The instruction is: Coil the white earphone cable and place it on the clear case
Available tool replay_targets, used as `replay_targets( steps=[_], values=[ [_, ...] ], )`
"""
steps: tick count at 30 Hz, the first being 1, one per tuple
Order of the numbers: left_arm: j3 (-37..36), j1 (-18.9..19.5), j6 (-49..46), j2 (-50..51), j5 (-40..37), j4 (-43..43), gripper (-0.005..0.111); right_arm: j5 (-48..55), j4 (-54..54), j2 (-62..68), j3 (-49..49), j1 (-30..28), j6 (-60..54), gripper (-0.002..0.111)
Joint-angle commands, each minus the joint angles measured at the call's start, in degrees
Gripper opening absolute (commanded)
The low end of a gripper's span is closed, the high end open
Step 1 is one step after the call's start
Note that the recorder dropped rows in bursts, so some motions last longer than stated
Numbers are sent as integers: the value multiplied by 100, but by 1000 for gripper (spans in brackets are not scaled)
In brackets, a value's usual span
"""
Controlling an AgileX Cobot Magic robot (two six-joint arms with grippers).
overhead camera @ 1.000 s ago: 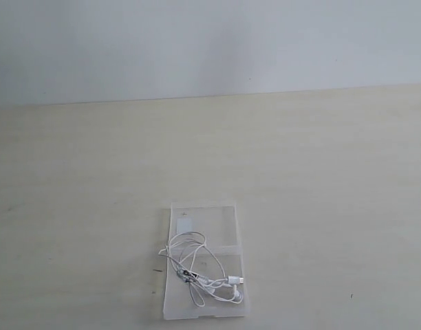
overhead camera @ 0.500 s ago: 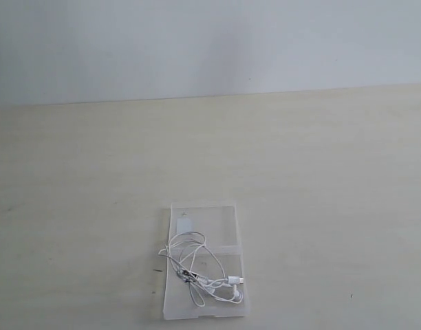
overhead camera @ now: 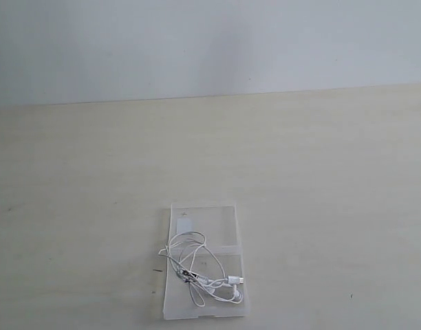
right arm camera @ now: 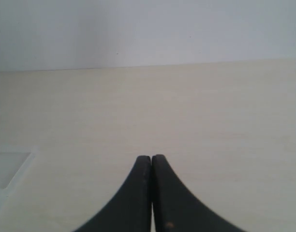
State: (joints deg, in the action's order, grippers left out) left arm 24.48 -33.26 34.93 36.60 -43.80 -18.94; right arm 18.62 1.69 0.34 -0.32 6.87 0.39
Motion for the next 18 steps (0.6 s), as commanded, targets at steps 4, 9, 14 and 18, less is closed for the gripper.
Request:
replay_targets(
  steps=[4, 9, 14, 18],
  values=[
    [-29, 3, -27, -29, 53, -54, 0, -98, -20, -34, 32, -30, 2, 0],
    [-29, 137, -191, -276, 355, -573, 0, -98, -20, -34, 32, -30, 2, 0],
    [-228, 1383, -191, -1247, 2373, -1065, 0, -98, -20, -34, 32, -30, 2, 0],
    [-862, 2498, -160, -2655, 3563, -1054, 0, -98, -20, -34, 32, -30, 2, 0]
  ],
)
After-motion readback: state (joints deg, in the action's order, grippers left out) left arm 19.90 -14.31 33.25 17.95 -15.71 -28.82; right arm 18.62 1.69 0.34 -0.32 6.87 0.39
